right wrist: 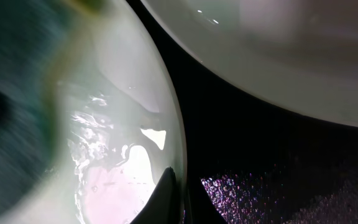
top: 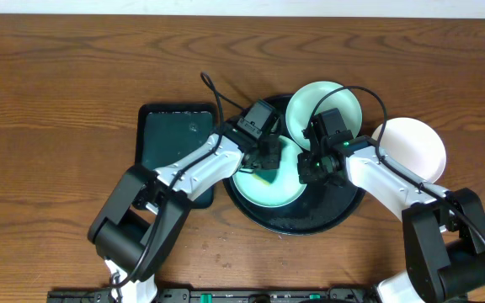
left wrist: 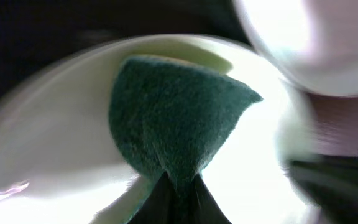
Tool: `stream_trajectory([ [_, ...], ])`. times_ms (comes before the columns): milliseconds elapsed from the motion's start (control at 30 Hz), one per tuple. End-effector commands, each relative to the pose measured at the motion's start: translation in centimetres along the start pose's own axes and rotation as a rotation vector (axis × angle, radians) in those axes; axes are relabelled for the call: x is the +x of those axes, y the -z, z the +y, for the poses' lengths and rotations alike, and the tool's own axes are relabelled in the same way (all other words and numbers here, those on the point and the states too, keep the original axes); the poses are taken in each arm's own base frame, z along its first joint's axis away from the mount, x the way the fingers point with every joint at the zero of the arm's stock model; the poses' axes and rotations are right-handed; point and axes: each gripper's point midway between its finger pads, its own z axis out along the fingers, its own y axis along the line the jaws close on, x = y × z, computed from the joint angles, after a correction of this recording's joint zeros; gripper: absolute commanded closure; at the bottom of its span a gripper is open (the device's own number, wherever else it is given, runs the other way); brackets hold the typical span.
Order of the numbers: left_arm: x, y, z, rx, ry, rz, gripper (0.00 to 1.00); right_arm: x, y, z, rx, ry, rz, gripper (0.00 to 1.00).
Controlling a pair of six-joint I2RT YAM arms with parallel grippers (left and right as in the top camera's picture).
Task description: Clean dirty plates on tray and stack at the side
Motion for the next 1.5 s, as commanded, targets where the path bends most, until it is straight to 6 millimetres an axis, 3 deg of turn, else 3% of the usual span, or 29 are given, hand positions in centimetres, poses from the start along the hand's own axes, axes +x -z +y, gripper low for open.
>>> stream_trajectory([
  [0, 3.9, -0.6, -4.6, 0.237, -0.031, 0.173, 0.92, 1.6, -1.0, -0.3, 0.023, 0.013, 0.056, 0.99],
  [367, 6.2, -1.1, -3.0, 0.171, -0.004, 0.259, 0.93, 1.6, -1.0, -0.3, 0.023, 0.013, 0.057, 0.99],
  [500, 6.8, -1.2, 2.1, -0.112, 0.052, 0.237, 0.93, 1.6, -1.0, -0.3, 0.023, 0.013, 0.057, 0.99],
  [633, 6.2, 0.5, 8.2, -0.459, 0.074, 0.154, 0.93, 1.6, -1.0, -0.3, 0.023, 0.013, 0.056, 0.99],
  [767, 5.4, 1.7, 10.0, -0.570, 0.058, 0.117, 0.93, 1.6, -1.0, -0.3, 0.023, 0.013, 0.056, 0.99],
  [1000, 2.3, 4.9, 13.1, -0.828, -0.036, -0.019, 0.93, 1.6, -1.0, -0.3, 0.023, 0.013, 0.056, 0.99],
  [1133, 1.7, 4.1, 12.2, -0.772, -0.083, -0.021, 0.93, 1.6, -1.0, -0.3, 0.023, 0.013, 0.056, 0.99],
  [1200, 2.0, 2.5, 10.6, -0.652, -0.087, 0.007, 0.93, 1.6, -1.0, -0.3, 0.023, 0.013, 0.056, 0.99],
  [1400, 4.6, -2.2, 1.8, -0.091, -0.034, 0.158, 0.93, 1.6, -1.0, -0.3, 0.023, 0.013, 0.056, 0.99],
  [1467, 5.4, -3.2, -0.2, 0.015, -0.005, 0.202, 0.93, 1.6, -1.0, -0.3, 0.023, 0.013, 0.056, 0.99],
])
